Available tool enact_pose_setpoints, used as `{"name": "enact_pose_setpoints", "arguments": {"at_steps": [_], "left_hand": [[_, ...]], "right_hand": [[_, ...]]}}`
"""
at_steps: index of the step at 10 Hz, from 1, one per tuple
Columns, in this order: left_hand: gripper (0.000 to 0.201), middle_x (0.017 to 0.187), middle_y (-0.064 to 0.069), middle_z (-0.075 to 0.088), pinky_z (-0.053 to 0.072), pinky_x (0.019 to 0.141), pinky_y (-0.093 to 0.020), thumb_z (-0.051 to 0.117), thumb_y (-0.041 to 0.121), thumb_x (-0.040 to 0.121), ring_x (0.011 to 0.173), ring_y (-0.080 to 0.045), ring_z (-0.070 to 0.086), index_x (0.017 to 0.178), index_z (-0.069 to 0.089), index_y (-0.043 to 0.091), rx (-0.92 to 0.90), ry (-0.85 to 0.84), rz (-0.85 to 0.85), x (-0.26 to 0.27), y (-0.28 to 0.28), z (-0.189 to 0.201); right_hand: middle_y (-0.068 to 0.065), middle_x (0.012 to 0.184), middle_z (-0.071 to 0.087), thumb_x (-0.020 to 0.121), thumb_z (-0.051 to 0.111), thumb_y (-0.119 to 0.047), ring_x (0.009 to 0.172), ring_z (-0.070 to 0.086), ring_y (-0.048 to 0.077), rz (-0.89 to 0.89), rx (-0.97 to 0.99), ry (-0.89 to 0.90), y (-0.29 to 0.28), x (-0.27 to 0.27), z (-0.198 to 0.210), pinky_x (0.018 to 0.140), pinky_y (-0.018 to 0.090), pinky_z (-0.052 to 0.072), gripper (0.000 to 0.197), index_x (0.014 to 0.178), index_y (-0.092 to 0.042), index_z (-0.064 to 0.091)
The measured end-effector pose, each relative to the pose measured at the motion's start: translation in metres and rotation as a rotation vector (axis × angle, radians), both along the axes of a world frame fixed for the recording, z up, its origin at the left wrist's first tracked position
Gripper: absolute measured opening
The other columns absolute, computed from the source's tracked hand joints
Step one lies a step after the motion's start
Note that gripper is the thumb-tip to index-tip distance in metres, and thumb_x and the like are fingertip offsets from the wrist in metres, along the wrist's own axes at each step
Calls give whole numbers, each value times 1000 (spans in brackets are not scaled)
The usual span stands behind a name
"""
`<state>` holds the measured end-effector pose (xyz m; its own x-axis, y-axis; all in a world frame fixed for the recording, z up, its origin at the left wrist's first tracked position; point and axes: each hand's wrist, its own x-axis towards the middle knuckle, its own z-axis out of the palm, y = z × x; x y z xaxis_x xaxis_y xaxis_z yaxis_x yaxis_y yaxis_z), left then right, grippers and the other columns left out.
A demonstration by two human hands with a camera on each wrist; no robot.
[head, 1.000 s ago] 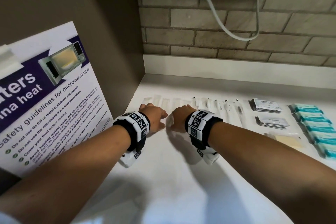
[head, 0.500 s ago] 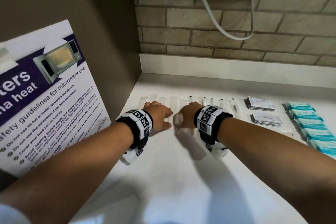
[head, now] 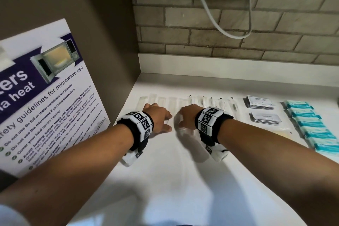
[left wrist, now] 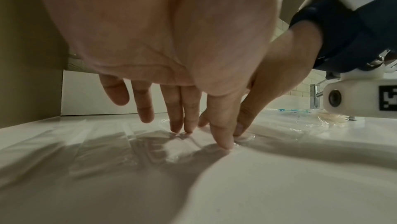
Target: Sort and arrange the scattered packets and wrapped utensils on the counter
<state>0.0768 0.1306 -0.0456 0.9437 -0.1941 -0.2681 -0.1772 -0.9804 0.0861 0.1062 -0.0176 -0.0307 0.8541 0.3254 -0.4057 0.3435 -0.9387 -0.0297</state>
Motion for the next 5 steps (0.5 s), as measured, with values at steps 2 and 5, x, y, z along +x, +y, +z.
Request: {"name": "enact_pose_setpoints", "arguments": {"at_steps": [2, 5], "left_hand": [[61, 139, 11, 54, 23, 108, -36, 59, 51, 87, 134, -20, 32, 142, 45, 28, 2, -2, 1, 0, -2, 4], [69, 137, 3, 57, 39, 107, -34, 73, 44, 77, 128, -17, 50, 139, 49, 24, -199, -1, 117, 6, 2, 12]], "right_hand": [[5, 112, 67, 82, 60, -39, 107, 62, 25, 1, -12, 32, 1, -1, 2, 94, 39, 52, 41, 117, -18, 64], [8, 125, 61, 87, 55, -28, 116, 58, 28, 56, 102, -125, -8, -3, 0, 96, 35, 48, 42, 126, -11, 58]]}}
